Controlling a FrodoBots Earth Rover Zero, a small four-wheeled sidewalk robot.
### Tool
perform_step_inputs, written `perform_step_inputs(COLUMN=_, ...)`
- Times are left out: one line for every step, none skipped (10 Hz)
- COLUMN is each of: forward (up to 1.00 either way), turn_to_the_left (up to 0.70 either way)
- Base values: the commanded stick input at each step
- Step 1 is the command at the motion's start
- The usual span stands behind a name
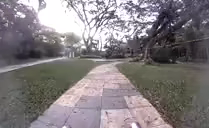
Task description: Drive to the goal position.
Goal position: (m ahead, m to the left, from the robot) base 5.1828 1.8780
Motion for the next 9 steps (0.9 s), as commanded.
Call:
perform_step_inputs(forward=0.7, turn_to_the_left=-0.13)
perform_step_inputs(forward=0.7, turn_to_the_left=-0.08)
perform_step_inputs(forward=0.7, turn_to_the_left=0.01)
perform_step_inputs(forward=0.7, turn_to_the_left=0.01)
perform_step_inputs(forward=0.7, turn_to_the_left=0.01)
perform_step_inputs(forward=0.7, turn_to_the_left=0.01)
perform_step_inputs(forward=0.7, turn_to_the_left=0.01)
perform_step_inputs(forward=0.7, turn_to_the_left=0.01)
perform_step_inputs(forward=0.7, turn_to_the_left=0.01)
